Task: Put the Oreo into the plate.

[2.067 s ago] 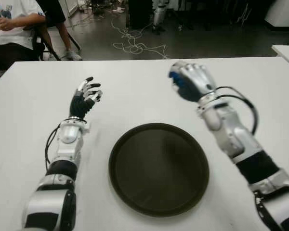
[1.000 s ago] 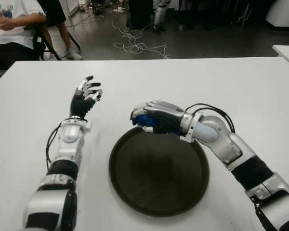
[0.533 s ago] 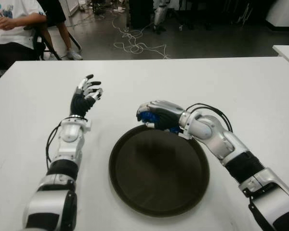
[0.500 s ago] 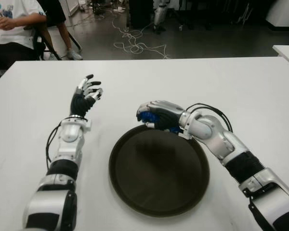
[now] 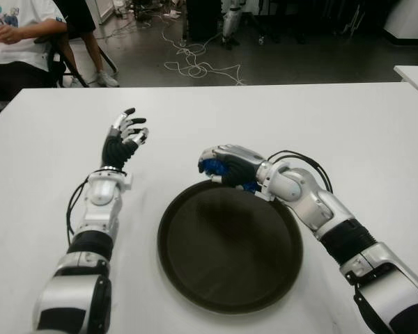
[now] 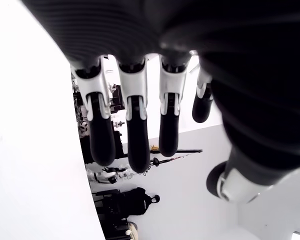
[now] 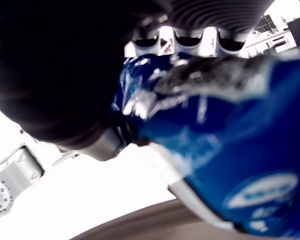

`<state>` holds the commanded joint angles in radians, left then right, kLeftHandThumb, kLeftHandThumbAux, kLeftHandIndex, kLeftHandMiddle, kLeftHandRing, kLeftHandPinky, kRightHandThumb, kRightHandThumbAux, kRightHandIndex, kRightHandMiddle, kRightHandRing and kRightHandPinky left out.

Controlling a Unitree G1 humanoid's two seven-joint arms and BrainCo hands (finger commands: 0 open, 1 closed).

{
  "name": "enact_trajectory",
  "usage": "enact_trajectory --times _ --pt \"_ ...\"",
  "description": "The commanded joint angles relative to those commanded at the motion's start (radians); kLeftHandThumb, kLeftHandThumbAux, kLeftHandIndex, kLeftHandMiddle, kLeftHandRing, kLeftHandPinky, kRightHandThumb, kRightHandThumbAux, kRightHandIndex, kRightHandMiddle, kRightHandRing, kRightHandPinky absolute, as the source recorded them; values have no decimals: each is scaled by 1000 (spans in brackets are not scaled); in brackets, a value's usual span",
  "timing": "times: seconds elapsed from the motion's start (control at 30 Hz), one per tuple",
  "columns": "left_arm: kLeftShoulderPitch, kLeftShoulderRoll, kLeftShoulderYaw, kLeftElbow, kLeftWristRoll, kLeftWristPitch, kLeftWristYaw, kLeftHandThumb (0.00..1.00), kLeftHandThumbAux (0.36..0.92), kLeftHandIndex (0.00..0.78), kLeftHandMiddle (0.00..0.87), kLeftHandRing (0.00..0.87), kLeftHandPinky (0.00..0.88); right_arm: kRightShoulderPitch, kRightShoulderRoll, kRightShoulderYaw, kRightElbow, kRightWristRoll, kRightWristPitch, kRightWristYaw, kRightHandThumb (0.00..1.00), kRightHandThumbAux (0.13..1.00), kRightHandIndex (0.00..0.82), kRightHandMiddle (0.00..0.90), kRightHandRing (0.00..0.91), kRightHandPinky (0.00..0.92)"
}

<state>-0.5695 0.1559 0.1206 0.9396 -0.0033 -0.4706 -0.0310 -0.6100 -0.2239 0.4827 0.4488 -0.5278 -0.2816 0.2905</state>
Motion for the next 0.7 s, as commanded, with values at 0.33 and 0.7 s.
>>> enact_trajectory --times 0.33,0.7 --pt "0 -2 4 0 -8 -1 -5 445 685 135 270 316 390 6 15 4 26 -15 -11 -27 692 739 416 573 604 610" --pt "-7 2 -3 15 10 -17 9 443 689 137 272 320 394 1 19 17 45 -34 -14 -26 690 739 416 588 628 610"
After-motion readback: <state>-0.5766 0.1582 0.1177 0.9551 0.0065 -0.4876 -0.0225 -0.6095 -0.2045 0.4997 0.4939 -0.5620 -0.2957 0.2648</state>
